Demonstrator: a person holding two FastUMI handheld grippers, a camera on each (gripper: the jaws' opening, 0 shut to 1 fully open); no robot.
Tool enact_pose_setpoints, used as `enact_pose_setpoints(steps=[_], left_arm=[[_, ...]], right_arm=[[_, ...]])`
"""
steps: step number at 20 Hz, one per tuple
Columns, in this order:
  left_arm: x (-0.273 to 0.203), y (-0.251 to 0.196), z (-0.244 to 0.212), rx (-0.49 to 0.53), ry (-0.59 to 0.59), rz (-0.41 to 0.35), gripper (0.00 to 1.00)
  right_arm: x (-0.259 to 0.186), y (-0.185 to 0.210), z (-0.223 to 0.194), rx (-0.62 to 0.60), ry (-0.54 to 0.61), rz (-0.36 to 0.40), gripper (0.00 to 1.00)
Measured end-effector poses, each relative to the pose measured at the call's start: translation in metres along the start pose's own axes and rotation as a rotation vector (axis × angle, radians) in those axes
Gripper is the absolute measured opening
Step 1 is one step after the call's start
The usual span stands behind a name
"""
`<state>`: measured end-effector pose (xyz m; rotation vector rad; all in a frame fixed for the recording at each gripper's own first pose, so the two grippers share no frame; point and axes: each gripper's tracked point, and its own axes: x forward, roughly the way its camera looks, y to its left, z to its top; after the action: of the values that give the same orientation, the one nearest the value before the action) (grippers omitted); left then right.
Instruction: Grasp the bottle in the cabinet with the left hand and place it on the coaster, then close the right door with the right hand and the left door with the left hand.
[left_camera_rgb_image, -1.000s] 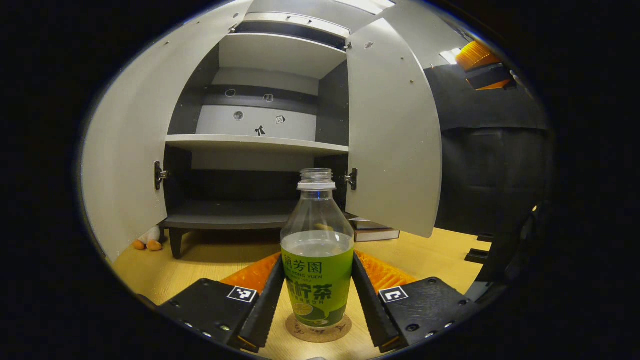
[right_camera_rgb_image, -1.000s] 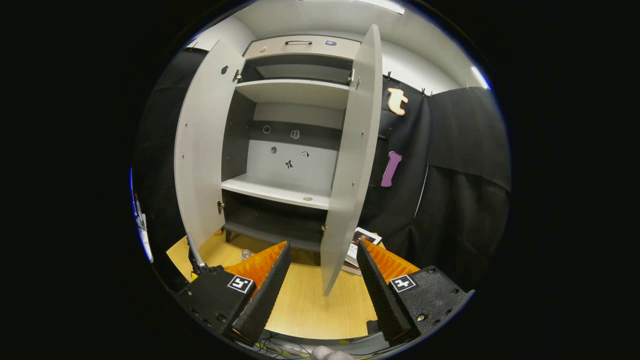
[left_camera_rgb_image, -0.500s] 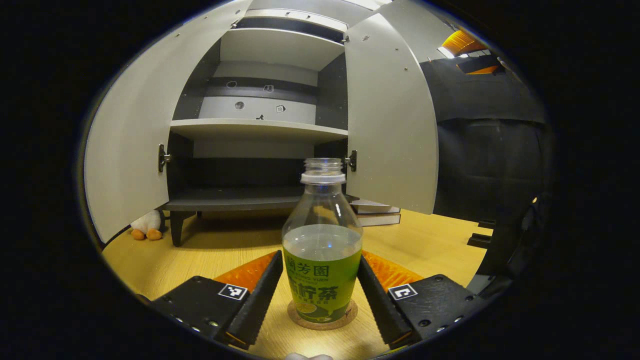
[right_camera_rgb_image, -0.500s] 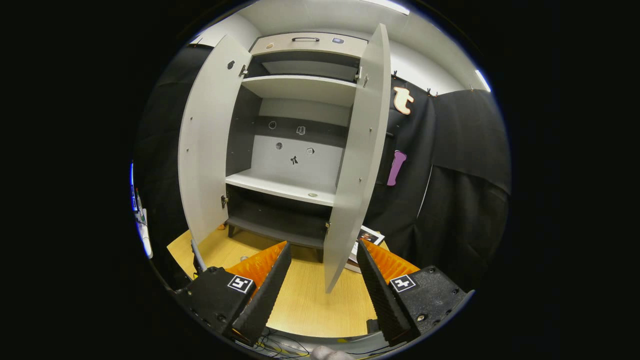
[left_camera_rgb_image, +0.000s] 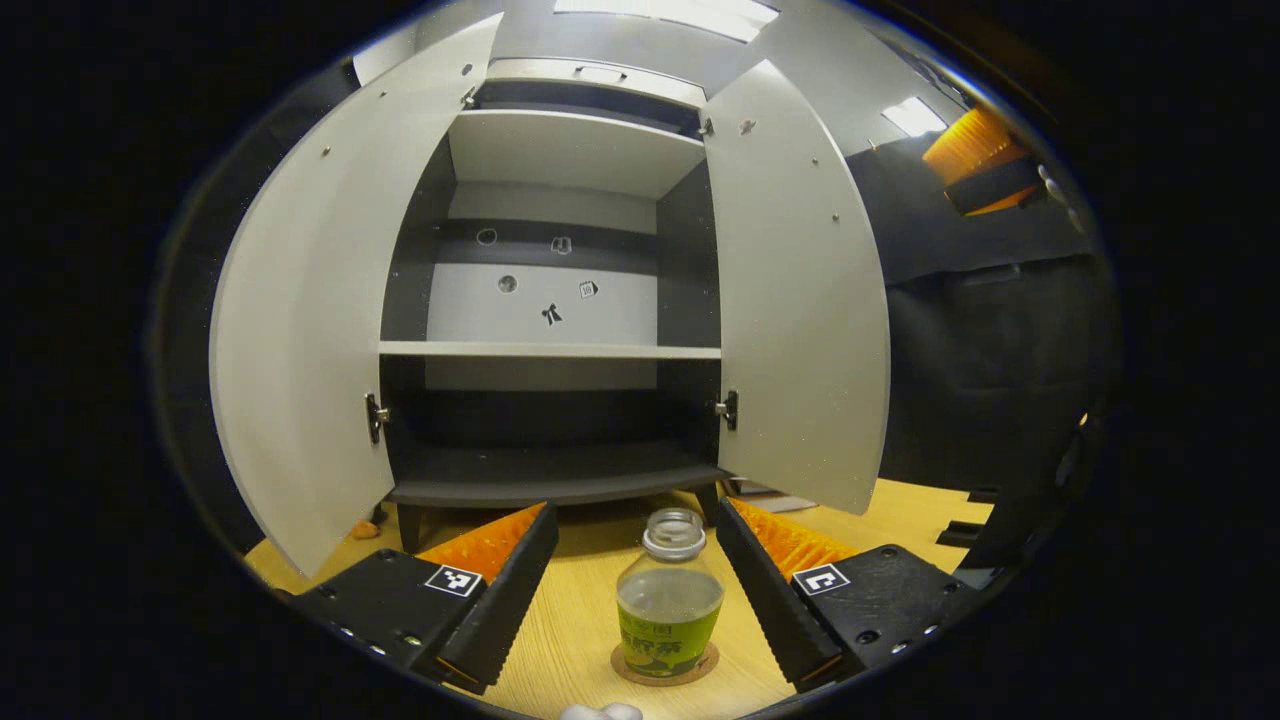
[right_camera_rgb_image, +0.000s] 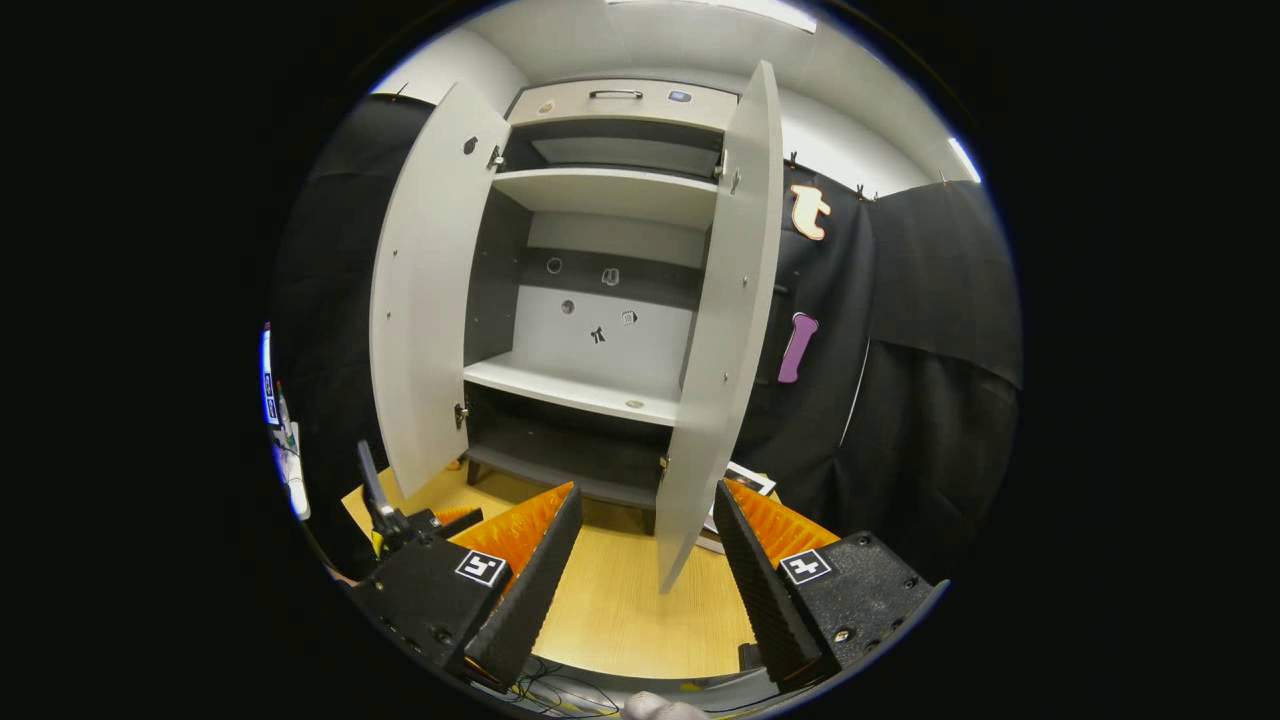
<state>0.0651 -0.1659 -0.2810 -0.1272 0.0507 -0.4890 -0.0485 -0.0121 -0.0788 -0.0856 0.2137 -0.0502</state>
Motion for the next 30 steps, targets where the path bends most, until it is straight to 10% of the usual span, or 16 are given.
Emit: enact_pose_setpoints(steps=[8, 15, 24, 30], left_arm=[[-0.024, 0.011, 0.117, -0.09, 0.057, 0.06, 0.97], [-0.084, 0.081, 0.229, 0.043, 0.014, 0.26, 0.97], [-0.19, 0.112, 0.225, 0.089, 0.102, 0.497, 0.97], [-0.193, 0.08, 0.224, 0.056, 0.107, 0.525, 0.97]], right_arm=[[-0.016, -0.011, 0.026, 0.049, -0.091, 0.007, 0.82], [-0.009, -0.033, 0.045, 0.091, -0.151, -0.007, 0.82], [0.029, -0.087, 0.063, 0.099, -0.182, -0.044, 0.82], [0.074, -0.178, 0.094, 0.114, -0.204, -0.141, 0.82]])
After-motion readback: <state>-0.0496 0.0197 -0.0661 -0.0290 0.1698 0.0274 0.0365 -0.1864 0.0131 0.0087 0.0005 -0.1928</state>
